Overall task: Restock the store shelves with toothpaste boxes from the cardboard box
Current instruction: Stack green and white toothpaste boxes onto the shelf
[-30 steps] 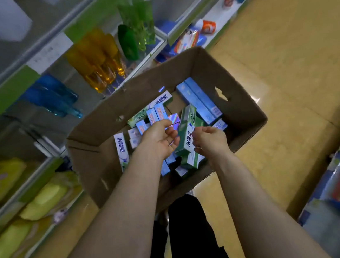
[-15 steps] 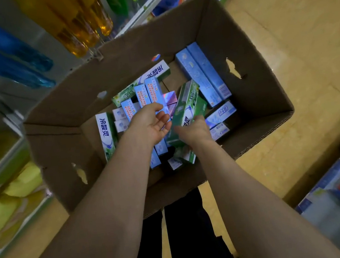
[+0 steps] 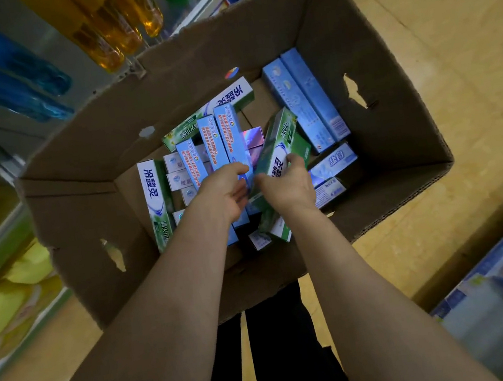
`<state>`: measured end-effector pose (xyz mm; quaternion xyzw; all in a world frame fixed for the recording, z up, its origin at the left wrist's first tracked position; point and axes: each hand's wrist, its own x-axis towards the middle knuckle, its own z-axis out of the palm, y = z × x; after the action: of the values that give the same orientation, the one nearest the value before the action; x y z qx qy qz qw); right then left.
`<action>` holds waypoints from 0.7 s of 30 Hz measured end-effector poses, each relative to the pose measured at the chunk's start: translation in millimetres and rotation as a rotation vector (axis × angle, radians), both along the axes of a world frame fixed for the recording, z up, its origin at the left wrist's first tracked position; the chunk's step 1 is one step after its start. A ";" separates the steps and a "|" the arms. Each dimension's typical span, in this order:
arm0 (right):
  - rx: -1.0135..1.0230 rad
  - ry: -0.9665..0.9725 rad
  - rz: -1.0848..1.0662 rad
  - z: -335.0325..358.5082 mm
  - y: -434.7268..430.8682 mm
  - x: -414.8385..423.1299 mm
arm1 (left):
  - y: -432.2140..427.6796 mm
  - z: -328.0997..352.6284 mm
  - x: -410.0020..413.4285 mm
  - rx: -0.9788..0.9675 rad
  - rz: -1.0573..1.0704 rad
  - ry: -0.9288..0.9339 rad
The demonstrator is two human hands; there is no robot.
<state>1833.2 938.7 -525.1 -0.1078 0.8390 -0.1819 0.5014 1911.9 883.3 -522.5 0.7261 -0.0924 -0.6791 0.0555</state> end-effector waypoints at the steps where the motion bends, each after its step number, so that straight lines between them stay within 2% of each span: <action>1: -0.017 -0.004 -0.041 1.8 0.2 -2.7 | -0.6 0.7 -1.6 0.004 -0.019 0.007; 8: -0.165 -0.103 -0.355 35.2 5.6 -12.6 | 2.5 24.6 -22.3 0.108 -0.004 0.219; 13: -0.317 -0.163 -0.433 66.1 22.6 -25.6 | 4.3 43.4 -28.5 0.041 0.078 0.339; 21: -0.498 -0.078 -0.620 129.0 52.4 -15.2 | 20.7 106.6 -28.7 -0.038 0.094 0.469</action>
<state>1818.0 991.1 -396.1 0.0393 0.7423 -0.5266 0.4125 1883.3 904.0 -415.9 0.5510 -0.0558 -0.8238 0.1209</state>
